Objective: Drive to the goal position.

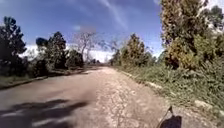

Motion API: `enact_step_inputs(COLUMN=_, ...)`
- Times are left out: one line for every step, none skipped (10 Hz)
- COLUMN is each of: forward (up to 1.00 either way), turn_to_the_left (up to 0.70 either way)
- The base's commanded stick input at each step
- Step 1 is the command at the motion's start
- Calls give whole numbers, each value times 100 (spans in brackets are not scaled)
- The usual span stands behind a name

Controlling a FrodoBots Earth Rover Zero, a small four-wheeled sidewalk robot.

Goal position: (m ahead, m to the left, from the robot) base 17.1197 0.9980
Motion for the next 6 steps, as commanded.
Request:
enact_step_inputs(forward=100, turn_to_the_left=0)
enact_step_inputs(forward=100, turn_to_the_left=0)
enact_step_inputs(forward=100, turn_to_the_left=0)
enact_step_inputs(forward=100, turn_to_the_left=0)
enact_step_inputs(forward=100, turn_to_the_left=0)
enact_step_inputs(forward=100, turn_to_the_left=0)
